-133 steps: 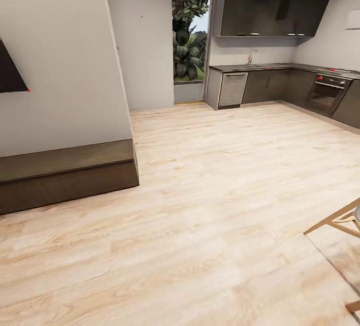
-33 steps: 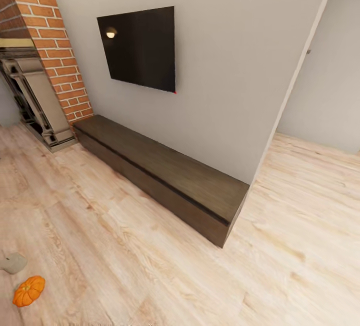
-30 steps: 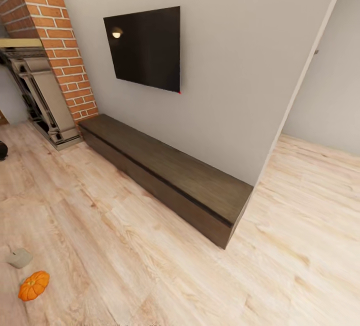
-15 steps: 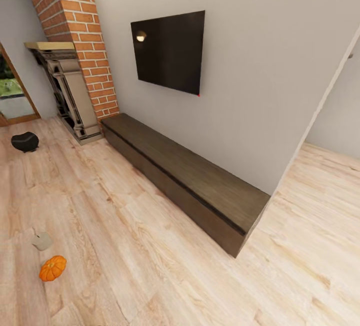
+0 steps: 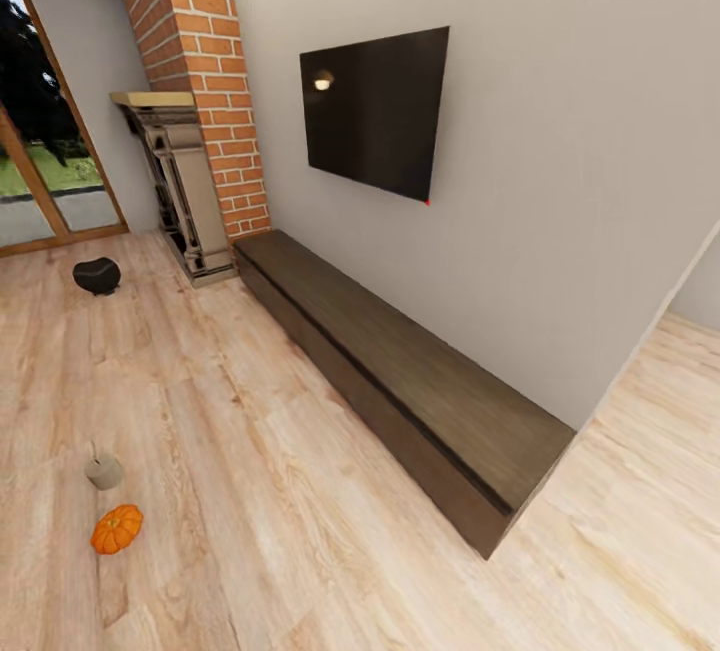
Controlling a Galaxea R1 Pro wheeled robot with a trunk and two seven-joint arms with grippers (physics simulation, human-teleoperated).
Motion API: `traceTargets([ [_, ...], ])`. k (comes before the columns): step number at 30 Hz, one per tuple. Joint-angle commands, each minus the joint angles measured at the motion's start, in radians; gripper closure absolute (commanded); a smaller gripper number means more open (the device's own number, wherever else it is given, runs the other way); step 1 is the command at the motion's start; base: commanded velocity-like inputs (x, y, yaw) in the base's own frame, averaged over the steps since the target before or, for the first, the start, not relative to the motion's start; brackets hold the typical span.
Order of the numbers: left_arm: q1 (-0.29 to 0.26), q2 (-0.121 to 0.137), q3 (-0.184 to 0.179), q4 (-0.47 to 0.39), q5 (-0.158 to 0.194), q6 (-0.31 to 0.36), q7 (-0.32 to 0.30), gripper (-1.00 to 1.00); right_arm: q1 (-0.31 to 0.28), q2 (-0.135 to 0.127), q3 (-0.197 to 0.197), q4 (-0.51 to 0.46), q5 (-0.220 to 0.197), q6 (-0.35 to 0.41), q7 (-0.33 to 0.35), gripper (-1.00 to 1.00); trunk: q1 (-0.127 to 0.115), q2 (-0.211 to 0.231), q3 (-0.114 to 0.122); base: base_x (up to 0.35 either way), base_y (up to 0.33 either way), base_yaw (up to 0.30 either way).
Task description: Place each of the two pumpkins and all three candles from the living room inside a cabinet in the living room (use any cabinet), then make sure every cabinet is closed, and position the cauldron so it is next to a table in the living room.
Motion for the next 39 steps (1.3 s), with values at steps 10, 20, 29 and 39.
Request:
traceTargets([
  [10,0.000,0.000,0.000,0.000,0.000,0.000,0.000,-1.00,0.000,0.000,0.000,0.000,0.000,0.000,0.000,-1.00,0.000,0.000,0.011,0.231,-0.235,0.234],
  [20,0.000,0.000,0.001,0.000,0.001,0.000,0.000,-1.00,0.000,0.000,0.000,0.000,0.000,0.000,0.000,-1.00,0.000,0.000,0.019,0.165,-0.129,0.255],
  [29,0.000,0.000,0.002,-0.001,0.002,0.000,0.000,-1.00,-0.001,0.000,0.000,0.000,0.000,0.000,0.000,-1.00,0.000,0.000,0.025,0.007,-0.003,0.266],
  [39,0.000,0.000,0.002,-0.001,0.002,0.000,0.000,-1.00,0.000,-0.001,0.000,0.000,0.000,0.000,0.000,-1.00,0.000,0.000,0.032,0.000,0.000,0.271],
])
